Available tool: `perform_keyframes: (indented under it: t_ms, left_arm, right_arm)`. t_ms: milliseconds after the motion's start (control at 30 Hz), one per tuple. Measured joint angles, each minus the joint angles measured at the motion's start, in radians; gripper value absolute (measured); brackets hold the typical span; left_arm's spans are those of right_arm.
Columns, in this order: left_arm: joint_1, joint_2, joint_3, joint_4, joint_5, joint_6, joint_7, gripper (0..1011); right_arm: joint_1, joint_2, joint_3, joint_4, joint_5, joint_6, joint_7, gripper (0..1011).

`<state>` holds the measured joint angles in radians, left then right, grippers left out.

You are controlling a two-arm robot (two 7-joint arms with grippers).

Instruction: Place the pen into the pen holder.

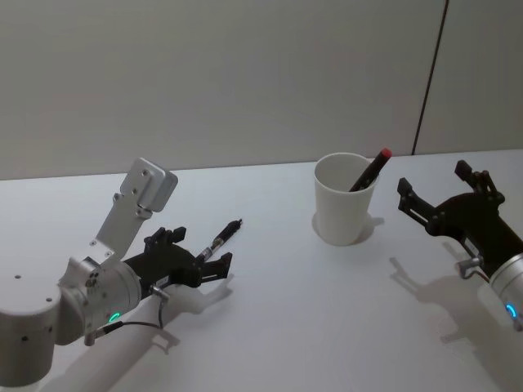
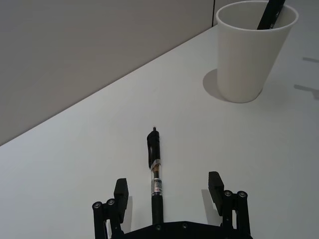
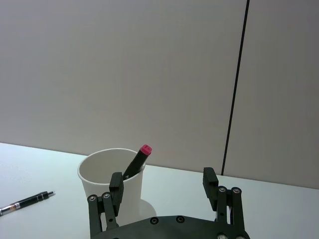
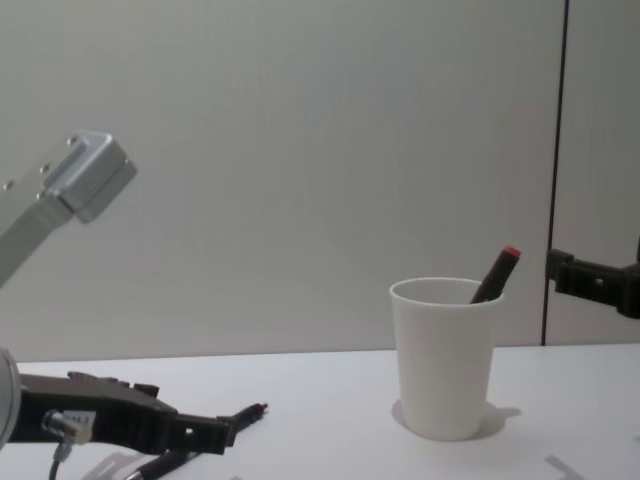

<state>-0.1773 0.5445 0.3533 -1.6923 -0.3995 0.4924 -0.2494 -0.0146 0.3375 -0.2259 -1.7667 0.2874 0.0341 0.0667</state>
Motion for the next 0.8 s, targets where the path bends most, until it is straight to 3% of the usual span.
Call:
perform_keyframes:
  t_ms: [800]
  left_arm:
    - [-0.036,-0.037,0.007,0.071,0.02,0.036,0.004,1001]
  right_arm:
    - [0.0,0.0,0.0,0.0,0.0,0.0,0.0,1002]
